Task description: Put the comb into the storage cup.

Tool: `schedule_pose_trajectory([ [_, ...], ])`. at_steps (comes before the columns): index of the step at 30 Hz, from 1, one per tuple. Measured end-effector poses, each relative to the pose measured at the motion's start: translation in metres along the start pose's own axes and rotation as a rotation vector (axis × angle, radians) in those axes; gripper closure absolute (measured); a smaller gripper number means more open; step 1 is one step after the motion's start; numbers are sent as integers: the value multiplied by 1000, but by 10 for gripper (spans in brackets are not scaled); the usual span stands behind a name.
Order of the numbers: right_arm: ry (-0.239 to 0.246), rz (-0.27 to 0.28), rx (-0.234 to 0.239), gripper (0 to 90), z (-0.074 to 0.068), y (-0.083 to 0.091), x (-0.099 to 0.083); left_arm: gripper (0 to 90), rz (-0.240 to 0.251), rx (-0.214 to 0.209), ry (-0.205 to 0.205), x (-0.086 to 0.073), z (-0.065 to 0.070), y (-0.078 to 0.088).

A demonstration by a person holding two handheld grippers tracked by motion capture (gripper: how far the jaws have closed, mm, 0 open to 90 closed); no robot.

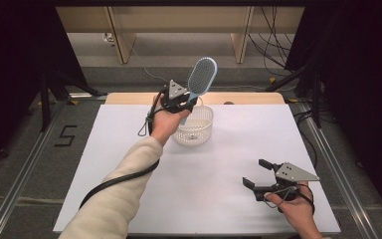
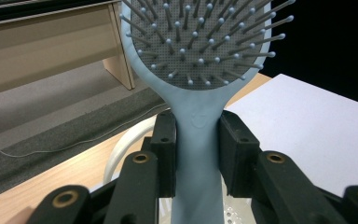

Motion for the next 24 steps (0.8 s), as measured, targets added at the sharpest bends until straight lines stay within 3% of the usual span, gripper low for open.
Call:
schedule_pose_trajectory([
  [24, -2, 0, 2, 116, 0, 0, 0, 695, -2, 4, -24, -3, -3, -4],
])
Point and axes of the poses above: each handheld gripper's, and its own axes: y roughly backward along the jaws, x roughly out of its top, z roughly to its right, the point moved 2 cm from there along -y, roughly forward along the jaws, and after that the axes turned 8 degrees about -y, right-handed, at the moved point
